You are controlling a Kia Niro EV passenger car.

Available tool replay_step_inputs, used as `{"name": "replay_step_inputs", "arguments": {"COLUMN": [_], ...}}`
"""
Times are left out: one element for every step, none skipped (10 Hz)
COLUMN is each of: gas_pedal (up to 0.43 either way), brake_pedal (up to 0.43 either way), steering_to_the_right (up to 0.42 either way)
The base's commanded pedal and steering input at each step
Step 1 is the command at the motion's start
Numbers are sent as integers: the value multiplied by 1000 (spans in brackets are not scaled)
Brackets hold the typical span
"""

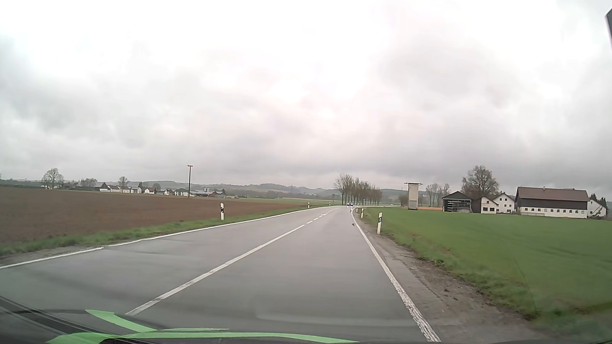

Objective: Follow the waypoints while adhering to traffic rules and regulations

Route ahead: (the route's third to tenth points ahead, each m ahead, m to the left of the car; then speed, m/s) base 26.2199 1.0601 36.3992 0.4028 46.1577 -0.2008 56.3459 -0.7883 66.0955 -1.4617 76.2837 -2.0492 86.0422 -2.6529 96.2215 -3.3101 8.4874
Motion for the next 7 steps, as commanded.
{"name": "replay_step_inputs", "arguments": {"gas_pedal": [299,311,311,311,311,311,311], "brake_pedal": [0,0,0,0,0,0,0], "steering_to_the_right": [-16,-9,-3,1,3,3,3]}}
